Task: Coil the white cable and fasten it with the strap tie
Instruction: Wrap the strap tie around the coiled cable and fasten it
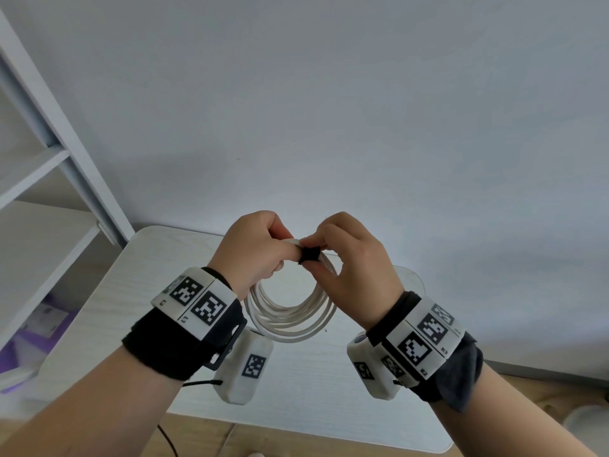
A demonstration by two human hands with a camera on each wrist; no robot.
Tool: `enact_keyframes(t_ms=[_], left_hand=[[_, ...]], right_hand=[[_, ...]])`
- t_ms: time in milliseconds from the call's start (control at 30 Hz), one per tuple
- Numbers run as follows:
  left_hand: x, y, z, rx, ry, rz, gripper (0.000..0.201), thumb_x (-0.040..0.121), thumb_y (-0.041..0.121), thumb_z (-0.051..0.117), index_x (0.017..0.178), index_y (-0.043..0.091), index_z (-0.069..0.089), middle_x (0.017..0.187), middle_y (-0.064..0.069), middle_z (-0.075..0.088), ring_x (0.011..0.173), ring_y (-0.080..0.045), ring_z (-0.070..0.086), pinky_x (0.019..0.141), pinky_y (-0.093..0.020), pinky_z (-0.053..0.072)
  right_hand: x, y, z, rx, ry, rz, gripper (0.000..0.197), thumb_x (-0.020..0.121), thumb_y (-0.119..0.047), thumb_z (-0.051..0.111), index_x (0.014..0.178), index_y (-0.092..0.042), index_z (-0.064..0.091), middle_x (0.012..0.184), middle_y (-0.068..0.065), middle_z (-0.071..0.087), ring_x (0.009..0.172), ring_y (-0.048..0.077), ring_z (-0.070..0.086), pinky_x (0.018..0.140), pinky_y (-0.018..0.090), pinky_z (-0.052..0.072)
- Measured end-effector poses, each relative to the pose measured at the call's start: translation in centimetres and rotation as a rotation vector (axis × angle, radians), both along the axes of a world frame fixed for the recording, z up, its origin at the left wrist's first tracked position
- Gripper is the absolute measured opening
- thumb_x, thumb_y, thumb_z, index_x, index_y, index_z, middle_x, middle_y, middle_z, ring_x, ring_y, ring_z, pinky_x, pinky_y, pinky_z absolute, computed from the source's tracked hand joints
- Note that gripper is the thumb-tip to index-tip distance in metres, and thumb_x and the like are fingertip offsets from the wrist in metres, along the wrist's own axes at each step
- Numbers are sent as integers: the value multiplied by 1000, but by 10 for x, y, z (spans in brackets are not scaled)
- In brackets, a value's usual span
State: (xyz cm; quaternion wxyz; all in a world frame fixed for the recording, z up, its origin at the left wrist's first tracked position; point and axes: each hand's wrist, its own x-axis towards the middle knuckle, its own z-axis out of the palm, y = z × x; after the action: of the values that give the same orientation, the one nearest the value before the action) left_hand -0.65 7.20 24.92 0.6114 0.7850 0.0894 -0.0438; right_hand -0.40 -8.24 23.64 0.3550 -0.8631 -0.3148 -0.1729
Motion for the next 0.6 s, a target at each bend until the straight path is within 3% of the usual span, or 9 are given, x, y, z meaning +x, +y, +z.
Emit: enact_keyframes(t_ms=[200, 267, 367, 600], left_hand=[[1, -1, -1, -7, 36, -31, 21, 67, 0, 70, 66, 8, 50, 47, -3, 48, 41, -14, 40, 39, -23, 29], [1, -2, -2, -11, 50, -42, 22, 68, -1, 69, 66, 8, 50, 49, -5, 49, 41, -15, 40, 39, -23, 29], [1, -2, -3, -28, 70, -44, 23, 68, -1, 70, 67, 8, 49, 50, -4, 48, 41, -14, 39, 38, -23, 29], [-1, -8, -4, -25, 69, -62, 22, 69, 2, 70, 66, 10, 49, 50, -4, 48, 42, -14, 41, 40, -23, 29]], right_hand=[[0, -9, -2, 21, -30, 44, 8, 75, -15, 70, 83, -12, 68, 84, -1, 57, 71, 9, 54, 62, 23, 47], [1, -10, -1, -6, -54, 58, 2, 77, -15, 67, 77, -13, 68, 83, 1, 57, 68, 14, 56, 58, 27, 48], [2, -10, 1, -92, -77, 76, 13, 80, -20, 58, 73, -13, 67, 83, 4, 57, 64, 18, 55, 53, 31, 48], [4, -8, 3, -124, 5, 103, 7, 73, -10, 63, 71, -10, 56, 84, 0, 53, 66, 18, 51, 60, 29, 46]])
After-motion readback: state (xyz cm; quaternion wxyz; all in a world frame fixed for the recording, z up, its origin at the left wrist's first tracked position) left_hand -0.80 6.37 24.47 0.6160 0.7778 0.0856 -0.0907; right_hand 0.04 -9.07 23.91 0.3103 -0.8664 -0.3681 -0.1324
